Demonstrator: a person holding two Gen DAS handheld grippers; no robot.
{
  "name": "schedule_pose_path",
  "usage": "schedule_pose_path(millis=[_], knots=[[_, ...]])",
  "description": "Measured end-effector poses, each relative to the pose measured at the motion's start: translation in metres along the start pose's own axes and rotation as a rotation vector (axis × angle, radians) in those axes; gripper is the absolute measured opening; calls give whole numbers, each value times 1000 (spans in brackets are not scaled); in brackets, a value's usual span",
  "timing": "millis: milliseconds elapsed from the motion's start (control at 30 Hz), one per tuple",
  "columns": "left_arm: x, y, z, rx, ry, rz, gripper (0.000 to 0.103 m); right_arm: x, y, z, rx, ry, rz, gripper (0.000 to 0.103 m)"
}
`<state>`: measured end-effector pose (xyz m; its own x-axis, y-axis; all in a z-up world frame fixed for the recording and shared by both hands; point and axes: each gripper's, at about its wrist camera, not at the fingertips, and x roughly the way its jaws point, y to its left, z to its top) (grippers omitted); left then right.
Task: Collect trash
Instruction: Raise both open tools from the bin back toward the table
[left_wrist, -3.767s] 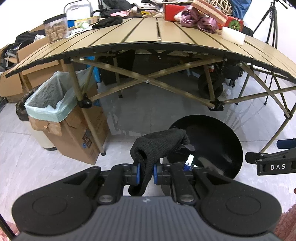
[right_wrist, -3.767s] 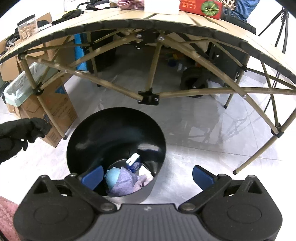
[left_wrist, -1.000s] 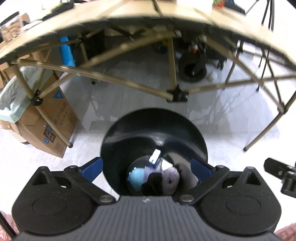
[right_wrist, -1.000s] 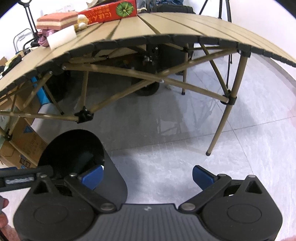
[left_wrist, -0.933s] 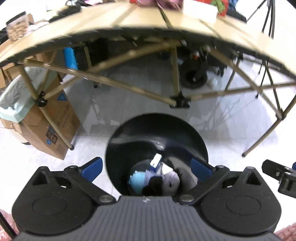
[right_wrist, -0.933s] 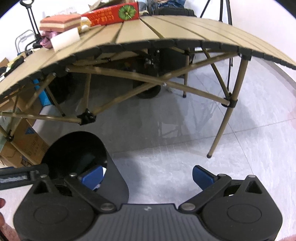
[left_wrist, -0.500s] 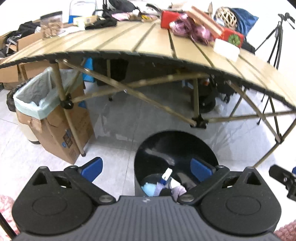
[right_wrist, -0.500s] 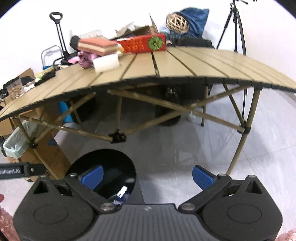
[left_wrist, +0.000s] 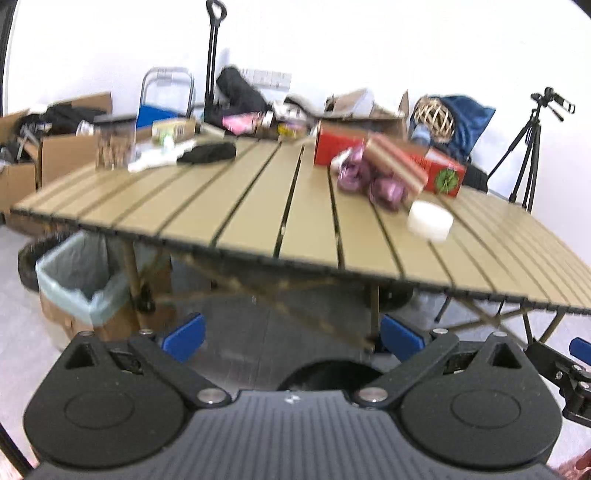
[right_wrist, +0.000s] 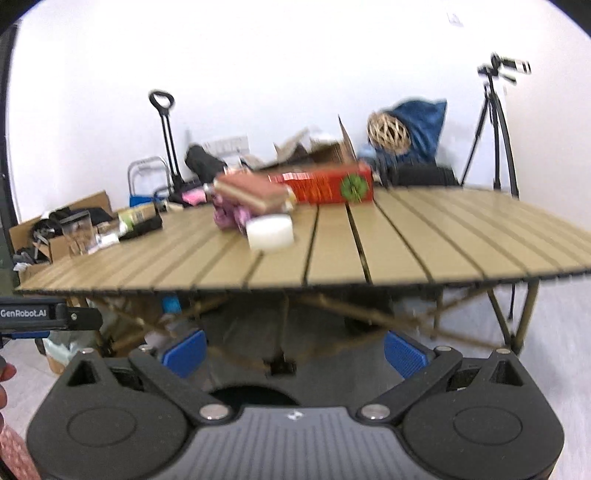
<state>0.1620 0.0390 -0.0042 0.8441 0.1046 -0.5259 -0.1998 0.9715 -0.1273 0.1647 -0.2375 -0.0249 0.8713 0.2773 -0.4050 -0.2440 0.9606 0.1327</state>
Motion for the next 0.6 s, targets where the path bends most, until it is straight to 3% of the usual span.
schedule_pose_path(millis=[600], knots=[[42,-11,75,-64,-133,-13,103,75,10,64,-14,-104,-6,103]])
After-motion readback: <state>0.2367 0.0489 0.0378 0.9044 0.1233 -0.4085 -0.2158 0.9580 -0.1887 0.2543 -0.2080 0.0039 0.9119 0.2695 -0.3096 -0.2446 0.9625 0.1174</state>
